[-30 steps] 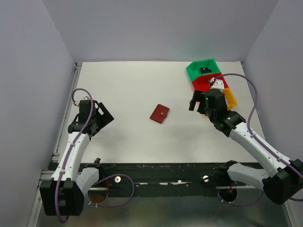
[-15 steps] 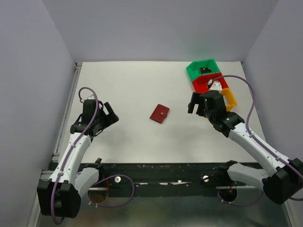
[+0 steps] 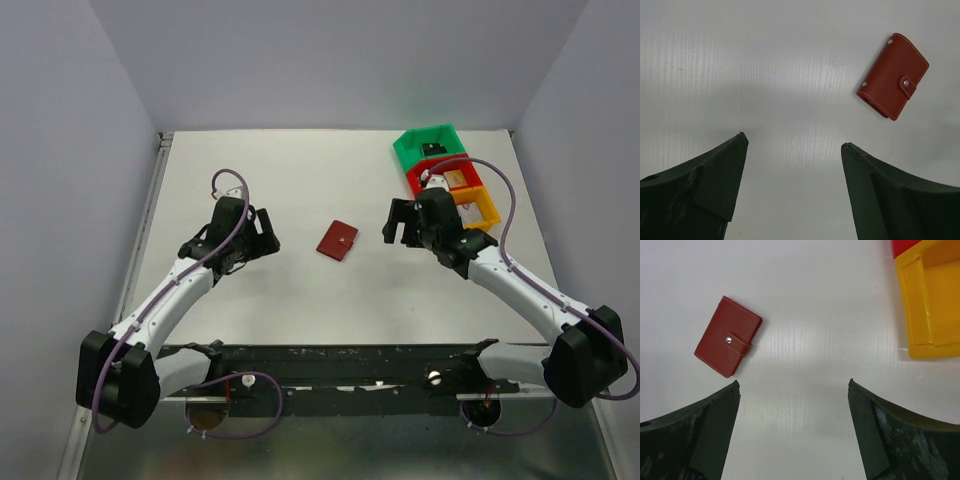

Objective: Take the credit cards out of the card holder
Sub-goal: Pick up the card holder from the center of the board.

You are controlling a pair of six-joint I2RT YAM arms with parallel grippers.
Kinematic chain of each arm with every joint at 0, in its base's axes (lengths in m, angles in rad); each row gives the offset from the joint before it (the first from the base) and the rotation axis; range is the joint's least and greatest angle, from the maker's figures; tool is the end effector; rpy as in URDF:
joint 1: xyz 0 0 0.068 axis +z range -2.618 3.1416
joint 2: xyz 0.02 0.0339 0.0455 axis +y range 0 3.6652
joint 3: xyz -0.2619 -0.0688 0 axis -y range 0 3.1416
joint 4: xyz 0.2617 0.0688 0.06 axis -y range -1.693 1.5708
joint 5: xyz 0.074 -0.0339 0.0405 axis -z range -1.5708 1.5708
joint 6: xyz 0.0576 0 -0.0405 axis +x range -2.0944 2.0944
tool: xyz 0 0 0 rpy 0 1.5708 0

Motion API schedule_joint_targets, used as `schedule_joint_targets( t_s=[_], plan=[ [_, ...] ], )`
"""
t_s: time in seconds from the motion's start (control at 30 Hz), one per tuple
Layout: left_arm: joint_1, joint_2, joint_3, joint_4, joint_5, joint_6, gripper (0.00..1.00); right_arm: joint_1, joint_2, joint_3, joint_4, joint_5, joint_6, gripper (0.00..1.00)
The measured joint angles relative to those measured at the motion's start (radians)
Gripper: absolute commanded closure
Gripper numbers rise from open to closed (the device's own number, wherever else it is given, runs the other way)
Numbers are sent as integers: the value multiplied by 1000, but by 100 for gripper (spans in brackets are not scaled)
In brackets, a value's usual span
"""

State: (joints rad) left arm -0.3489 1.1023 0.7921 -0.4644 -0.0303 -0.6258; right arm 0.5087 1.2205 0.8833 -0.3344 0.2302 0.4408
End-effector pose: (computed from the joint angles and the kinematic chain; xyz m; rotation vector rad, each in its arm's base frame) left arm 0.2480 -0.0884 0.2324 -0.3447 2.3636 -0.4384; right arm 0.2673 0.1340 0.2486 0.0487 2.2339 0.2627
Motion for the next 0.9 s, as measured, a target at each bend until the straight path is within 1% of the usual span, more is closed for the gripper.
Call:
schedule_joint_targets(
  t_s=[0.1, 0.13, 0.17, 0.2, 0.23, 0.3, 0.43, 0.57, 0.7, 0.9],
  plan=[
    [-8, 66, 0, 66, 7, -3, 15, 0, 19, 0, 11, -56, 4, 8],
    [-14, 93, 2, 90, 14, -3, 18, 0, 27, 0, 18, -79, 4, 8],
    [-21, 120, 5, 108, 23, -3, 25, 0, 36, 0, 28, -102, 5, 9],
    [-27, 142, 10, 117, 27, -3, 34, 0, 45, 0, 40, -124, 6, 9],
    [-32, 170, 19, 132, 45, -3, 40, 0, 54, -1, 53, -148, 9, 10],
    [-38, 237, 51, 167, 96, 0, 42, 0, 81, -1, 79, -193, 16, 10],
    [-41, 380, 157, 212, 202, 5, 43, 0, 173, 2, 113, -272, 38, 11],
    [-49, 502, 240, 254, 266, 5, 42, 0, 268, 12, 133, -332, 66, 13],
    [-53, 566, 250, 287, 299, 6, 42, 0, 332, 21, 166, -380, 100, 17],
    [-53, 612, 250, 334, 314, 9, 42, -7, 425, 59, 230, -441, 155, 25]
  ],
)
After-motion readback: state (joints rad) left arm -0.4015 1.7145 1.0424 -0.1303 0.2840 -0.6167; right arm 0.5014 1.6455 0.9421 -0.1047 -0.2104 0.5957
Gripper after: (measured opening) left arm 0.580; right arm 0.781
